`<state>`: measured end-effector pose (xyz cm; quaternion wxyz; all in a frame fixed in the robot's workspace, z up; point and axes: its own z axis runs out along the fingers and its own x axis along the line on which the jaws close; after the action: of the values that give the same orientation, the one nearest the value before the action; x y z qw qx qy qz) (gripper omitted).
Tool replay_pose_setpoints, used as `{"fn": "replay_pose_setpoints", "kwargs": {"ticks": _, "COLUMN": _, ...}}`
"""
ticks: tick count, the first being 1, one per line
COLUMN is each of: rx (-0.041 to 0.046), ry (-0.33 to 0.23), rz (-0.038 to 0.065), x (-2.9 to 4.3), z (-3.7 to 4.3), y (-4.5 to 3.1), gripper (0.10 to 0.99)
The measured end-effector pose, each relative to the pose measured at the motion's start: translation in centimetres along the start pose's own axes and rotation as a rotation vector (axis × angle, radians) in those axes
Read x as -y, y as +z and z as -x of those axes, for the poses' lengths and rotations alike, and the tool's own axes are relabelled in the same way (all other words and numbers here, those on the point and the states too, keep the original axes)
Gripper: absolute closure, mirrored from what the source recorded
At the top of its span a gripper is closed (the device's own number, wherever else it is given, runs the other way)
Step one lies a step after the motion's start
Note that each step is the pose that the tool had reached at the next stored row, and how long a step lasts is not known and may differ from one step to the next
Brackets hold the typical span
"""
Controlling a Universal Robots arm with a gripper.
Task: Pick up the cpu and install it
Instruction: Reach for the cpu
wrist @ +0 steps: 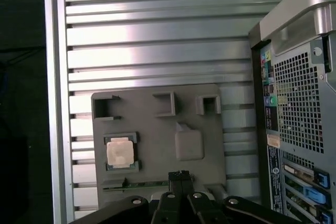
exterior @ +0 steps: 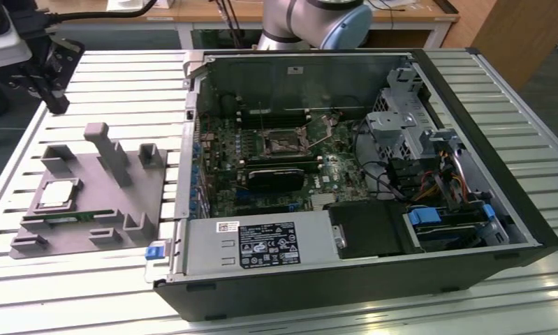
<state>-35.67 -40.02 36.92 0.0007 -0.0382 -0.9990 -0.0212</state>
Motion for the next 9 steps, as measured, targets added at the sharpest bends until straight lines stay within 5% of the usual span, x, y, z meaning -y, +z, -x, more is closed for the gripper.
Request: {"fn": "replay_pose_setpoints", "kwargs": {"ticks": 9, "rx": -0.0006, "ry": 0.000, "rz": 0.000, "x": 0.56, "z": -3.47, "y": 0.21, "gripper": 0.980}}
